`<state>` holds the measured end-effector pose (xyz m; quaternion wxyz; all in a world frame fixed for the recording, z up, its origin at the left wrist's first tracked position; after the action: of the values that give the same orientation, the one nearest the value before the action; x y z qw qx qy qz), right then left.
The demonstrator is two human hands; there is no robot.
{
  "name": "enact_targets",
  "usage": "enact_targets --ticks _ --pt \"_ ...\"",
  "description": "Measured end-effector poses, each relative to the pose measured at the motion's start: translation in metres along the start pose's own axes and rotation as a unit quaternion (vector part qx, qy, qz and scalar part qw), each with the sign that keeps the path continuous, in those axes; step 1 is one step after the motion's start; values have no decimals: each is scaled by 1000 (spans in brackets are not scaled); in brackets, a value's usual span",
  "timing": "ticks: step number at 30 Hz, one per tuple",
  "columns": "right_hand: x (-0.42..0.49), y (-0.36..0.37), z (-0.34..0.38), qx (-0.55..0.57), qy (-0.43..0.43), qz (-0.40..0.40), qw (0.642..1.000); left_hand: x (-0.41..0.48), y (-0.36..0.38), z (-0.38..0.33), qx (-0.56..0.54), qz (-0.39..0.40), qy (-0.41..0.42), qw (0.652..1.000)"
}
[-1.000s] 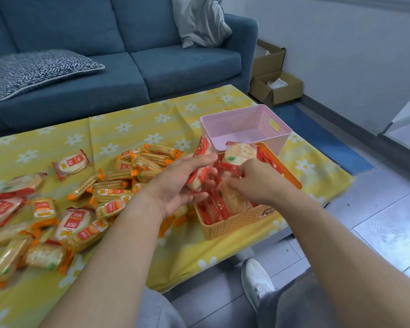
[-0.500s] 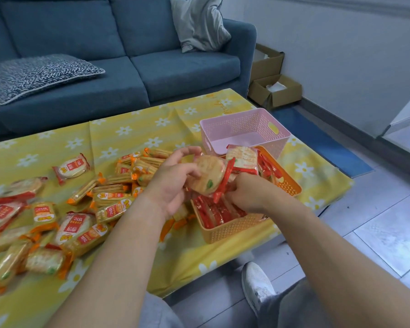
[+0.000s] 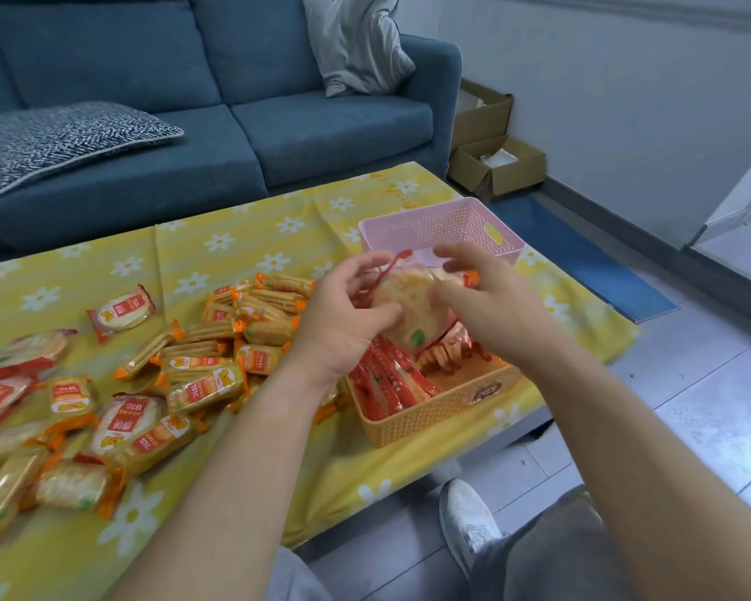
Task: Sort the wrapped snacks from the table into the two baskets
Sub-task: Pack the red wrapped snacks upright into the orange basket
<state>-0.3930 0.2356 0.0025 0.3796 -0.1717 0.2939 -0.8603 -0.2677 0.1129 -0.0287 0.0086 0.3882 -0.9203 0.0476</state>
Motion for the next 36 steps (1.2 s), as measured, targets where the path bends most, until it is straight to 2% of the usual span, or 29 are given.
enact_targets --ticks 2,5,7,9,11,12,16,18,21,25,30,33,34,36 --pt "-1 -11 4 -43 -81 -4 996 -1 5 -4 27 43 35 998" --pt "-2 -17 0 -18 -103 50 993 -2 12 -3 37 85 48 994" --pt "-1 -15 -6 -80 -108 66 989 1 14 0 51 64 59 995" --pt "1 -19 -10 -124 -98 42 986 6 10 3 105 3 60 993" --pt "3 -21 -17 -130 -73 18 989 10 5 6 221 -38 65 972" --pt "3 -20 -19 -136 -62 16 989 12 5 9 272 -32 59 960" --pt "-2 9 -18 -200 -49 45 977 9 14 25 386 66 -19 920" --pt "-3 26 -18 -235 -58 50 969 9 15 31 429 83 -46 898" --pt "-5 39 -18 -249 -76 46 964 10 11 32 413 66 -53 907" --pt "-4 37 -23 -206 -48 47 976 9 7 31 359 57 -46 930" --pt "-6 49 -30 -313 -13 153 937 8 15 31 355 80 -32 931" --pt "-2 41 -33 -300 19 212 930 5 25 33 407 114 -47 905" --pt "4 33 -36 -283 25 187 940 5 27 32 432 112 -52 893" --pt "19 13 -38 -232 21 46 971 5 29 30 474 103 -61 872"
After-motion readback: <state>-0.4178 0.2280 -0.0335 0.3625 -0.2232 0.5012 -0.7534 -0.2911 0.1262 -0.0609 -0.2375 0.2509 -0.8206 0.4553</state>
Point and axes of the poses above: each hand's wrist, its own x-axis towards the middle knuckle, its own y-axis out of the palm, z = x × y, the point moved 3 cm from there along x, towards the middle knuckle, and after that the axes turned 2 degrees about -y, right-handed, at the moved point
